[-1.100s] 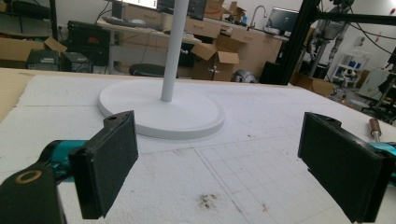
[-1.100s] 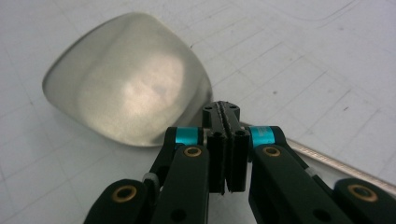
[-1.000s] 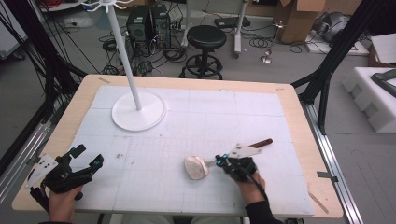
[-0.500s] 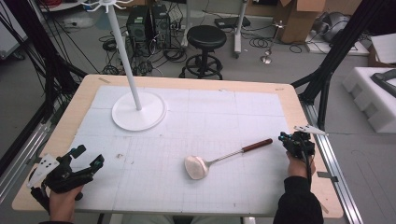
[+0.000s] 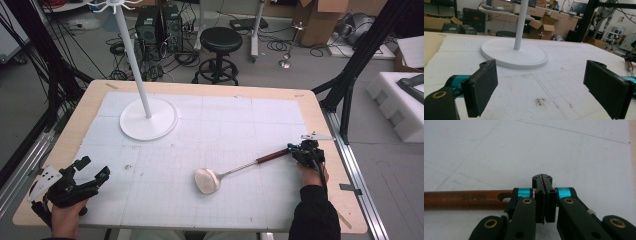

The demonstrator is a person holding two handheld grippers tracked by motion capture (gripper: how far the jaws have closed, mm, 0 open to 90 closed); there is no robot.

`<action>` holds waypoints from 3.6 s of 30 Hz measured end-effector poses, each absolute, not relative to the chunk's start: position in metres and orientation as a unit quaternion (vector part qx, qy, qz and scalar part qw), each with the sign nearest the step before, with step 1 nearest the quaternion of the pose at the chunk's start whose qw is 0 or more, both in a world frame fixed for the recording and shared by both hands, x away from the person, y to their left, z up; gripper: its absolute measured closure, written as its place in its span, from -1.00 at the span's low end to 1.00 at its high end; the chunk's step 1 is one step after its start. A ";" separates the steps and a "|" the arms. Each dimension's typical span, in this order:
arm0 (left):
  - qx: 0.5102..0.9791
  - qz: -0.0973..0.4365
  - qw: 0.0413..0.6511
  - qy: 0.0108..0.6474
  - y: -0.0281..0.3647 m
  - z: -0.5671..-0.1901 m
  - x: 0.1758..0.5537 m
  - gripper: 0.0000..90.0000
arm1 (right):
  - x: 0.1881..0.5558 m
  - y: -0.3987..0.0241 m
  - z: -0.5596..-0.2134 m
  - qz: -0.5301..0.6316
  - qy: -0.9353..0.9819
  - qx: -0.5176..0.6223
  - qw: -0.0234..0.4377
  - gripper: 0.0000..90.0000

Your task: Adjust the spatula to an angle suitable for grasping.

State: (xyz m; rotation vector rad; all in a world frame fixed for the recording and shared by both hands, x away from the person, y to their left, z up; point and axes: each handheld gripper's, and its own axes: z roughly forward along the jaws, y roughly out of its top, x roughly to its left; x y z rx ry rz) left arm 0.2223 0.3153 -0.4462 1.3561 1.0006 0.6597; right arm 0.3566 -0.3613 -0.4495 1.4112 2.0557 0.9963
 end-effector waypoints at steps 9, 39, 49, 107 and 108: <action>0.589 0.286 0.618 0.435 0.316 -0.446 0.224 -0.72 | 0.348 -0.324 -0.448 0.365 0.773 0.479 0.197 0.99; 0.586 0.284 0.621 0.437 0.318 -0.447 0.226 -0.72 | 0.316 -0.210 -0.436 0.415 0.798 0.401 0.172 0.99; 0.588 0.284 0.620 0.435 0.317 -0.446 0.226 -0.72 | 0.274 -0.148 -0.434 0.465 0.846 0.248 0.075 0.99; 0.592 0.279 0.625 0.425 0.309 -0.447 0.233 -0.70 | 0.216 -0.329 -0.417 0.512 0.678 0.434 0.300 -0.56; 0.592 0.279 0.625 0.425 0.309 -0.447 0.233 -0.70 | 0.216 -0.329 -0.418 0.510 0.678 0.435 0.300 -0.56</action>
